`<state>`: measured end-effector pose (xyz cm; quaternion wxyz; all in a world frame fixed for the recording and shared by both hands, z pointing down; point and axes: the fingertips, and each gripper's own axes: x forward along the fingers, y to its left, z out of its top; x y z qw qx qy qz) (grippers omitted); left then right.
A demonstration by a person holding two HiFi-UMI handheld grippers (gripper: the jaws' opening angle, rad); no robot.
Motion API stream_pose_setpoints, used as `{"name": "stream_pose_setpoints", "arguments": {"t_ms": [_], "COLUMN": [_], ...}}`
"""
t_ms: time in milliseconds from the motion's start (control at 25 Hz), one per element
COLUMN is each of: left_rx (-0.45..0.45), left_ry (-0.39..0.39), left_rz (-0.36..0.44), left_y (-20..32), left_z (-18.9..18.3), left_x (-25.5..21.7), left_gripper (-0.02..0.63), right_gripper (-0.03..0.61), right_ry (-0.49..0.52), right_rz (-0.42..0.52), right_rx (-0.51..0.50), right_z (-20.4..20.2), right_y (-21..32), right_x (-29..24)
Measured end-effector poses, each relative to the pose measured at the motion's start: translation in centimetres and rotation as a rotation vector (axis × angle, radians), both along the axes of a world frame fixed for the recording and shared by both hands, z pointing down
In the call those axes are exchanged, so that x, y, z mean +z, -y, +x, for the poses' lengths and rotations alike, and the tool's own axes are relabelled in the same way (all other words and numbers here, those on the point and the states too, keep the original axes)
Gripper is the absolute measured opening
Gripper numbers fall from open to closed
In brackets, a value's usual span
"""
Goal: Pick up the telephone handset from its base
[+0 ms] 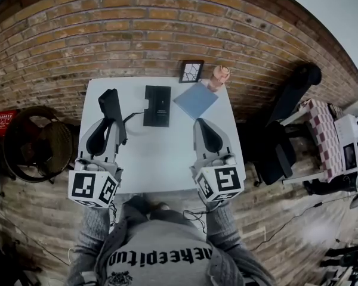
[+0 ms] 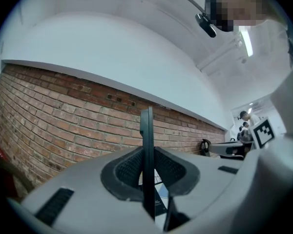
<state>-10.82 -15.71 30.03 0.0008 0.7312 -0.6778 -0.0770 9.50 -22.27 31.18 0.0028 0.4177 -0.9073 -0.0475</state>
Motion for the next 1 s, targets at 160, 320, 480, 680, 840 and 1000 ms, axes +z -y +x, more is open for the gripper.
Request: {"name": "stream_pose_setpoints", "arguments": {"t_ms": [160, 320, 480, 680, 840, 1000], "left_rx": [-0.026, -0.046, -0.064, -0.071, -0.071, -0.071], "left_ry": [0.007, 0.008, 0.007, 0.005, 0.002, 0.001], "left_rz": [0.021, 0.036, 0.045, 0.048, 0.046, 0.044], "left_y": [-1.4, -2.8, -3.8, -4.7, -5.1, -5.4], "left_z": [0.6, 1.1, 1.5, 2.1, 2.6, 3.0], "left_x": [-0.6, -0.9, -1.1, -1.3, -1.3, -1.2], "left_gripper": [0.067, 0.066, 0.067, 0.067, 0.067, 0.067], "right_gripper": [0.005, 0.005, 0.005, 0.005, 0.005, 0.005], "right_ry": [0.010, 0.013, 0.015, 0.017, 0.022, 0.026], "right_rz": [0.007, 0.015, 0.023, 0.042, 0.047, 0.049], "right_rx": [-0.006, -0.012, -0.013, -0.008, -0.013, -0.018], "right_z": [0.9, 1.6, 2.3, 3.0, 3.3, 3.4], "right_y": [-0.9, -1.9, -2.7, -3.3, -3.7, -4.0], "right_x": [-0.4, -0.5, -0.6, -0.9, -1.1, -1.1]}}
